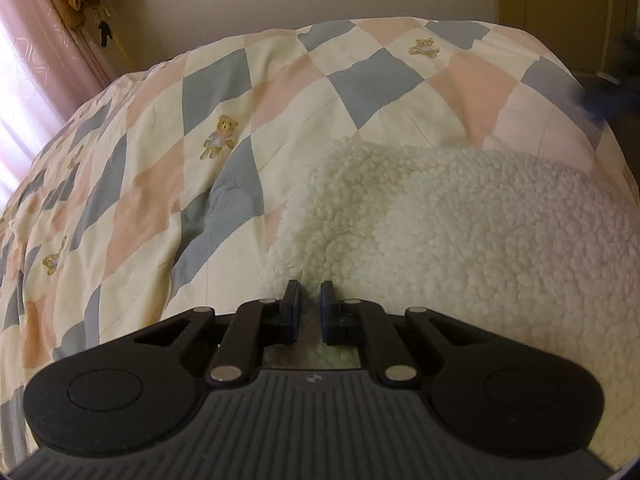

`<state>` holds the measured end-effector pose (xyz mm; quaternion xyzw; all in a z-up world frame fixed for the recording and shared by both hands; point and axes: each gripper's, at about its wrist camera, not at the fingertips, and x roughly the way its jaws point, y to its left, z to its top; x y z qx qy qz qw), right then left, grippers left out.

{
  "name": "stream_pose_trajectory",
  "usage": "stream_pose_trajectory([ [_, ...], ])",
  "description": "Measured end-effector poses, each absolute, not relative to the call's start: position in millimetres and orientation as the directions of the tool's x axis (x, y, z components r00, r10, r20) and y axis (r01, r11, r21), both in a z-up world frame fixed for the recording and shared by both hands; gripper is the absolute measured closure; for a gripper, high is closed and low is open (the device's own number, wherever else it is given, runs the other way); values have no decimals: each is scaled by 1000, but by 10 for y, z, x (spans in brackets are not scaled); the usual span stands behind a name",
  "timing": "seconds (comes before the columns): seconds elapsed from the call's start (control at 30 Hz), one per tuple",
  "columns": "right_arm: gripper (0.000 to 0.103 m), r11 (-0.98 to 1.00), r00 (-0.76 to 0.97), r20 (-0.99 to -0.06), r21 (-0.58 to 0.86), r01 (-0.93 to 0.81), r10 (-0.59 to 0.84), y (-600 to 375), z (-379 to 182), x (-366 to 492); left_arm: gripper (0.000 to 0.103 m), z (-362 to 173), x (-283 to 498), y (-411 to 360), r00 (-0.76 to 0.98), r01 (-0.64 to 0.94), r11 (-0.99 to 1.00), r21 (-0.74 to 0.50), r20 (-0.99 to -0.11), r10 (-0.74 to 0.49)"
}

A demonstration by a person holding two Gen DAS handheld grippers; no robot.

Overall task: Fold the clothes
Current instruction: 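Lay the folded vest down and open both grippers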

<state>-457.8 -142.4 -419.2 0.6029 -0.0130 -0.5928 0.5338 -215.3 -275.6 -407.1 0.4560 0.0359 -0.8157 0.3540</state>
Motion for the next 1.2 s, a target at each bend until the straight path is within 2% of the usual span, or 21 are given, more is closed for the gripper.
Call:
stream_pose_trajectory([
  [0.2,53,-591,276,-675,735,333,-684,-599,-4312,-4663,97,-4050,-2179,-2753,-332,578,-764,288,-772,-542],
  [0.23,61,-591,271,-668,742,318,-693,-607,-4356,-4600,97,-4048,-2185,-2746,-332,564,-770,298,-772,-542],
  [0.27,95,-594,250,-673,736,325,-696,-622,-4354,-4562,97,-4044,-2192,-2737,-333,550,-776,307,-772,-541],
  [0.33,98,-603,176,-693,704,376,-699,-653,-4266,-4504,97,-4034,-2208,-2715,-338,522,-789,324,-771,-540],
  [0.5,101,-639,-74,-797,421,644,-600,-736,-3879,-4370,97,-4050,-2264,-2609,-362,447,-816,365,-760,-539],
  [0.67,102,-628,-116,-895,204,751,-431,-980,-4197,-4074,103,-4175,-2304,-2550,-387,390,-837,383,-757,-527],
  [0.73,98,-640,-154,-901,159,752,-405,-1033,-4131,-4023,103,-4197,-2313,-2542,-392,367,-843,393,-757,-523],
  [0.8,85,-656,-242,-886,88,749,-395,-1014,-3962,-3969,103,-4203,-2304,-2544,-397,360,-847,392,-757,-519],
  [0.83,81,-653,-279,-866,70,754,-415,-987,-3856,-3917,103,-4204,-2297,-2547,-400,359,-848,390,-756,-517],
  [0.9,80,-618,-315,-803,82,782,-506,-916,-3616,-3763,103,-4210,-2286,-2547,-406,360,-849,388,-754,-517],
  [1.0,81,-473,-191,-738,192,860,-648,-900,-3471,-3442,103,-4233,-2282,-2559,-416,361,-849,386,-748,-517],
  [1.1,83,-387,-107,-761,199,901,-640,-1004,-3724,-3186,102,-4194,-2233,-2606,-430,368,-848,382,-739,-519],
  [1.2,83,-376,-98,-784,181,909,-613,-1083,-3939,-3130,98,-3903,-1953,-2747,-467,457,-842,286,-728,-501],
])
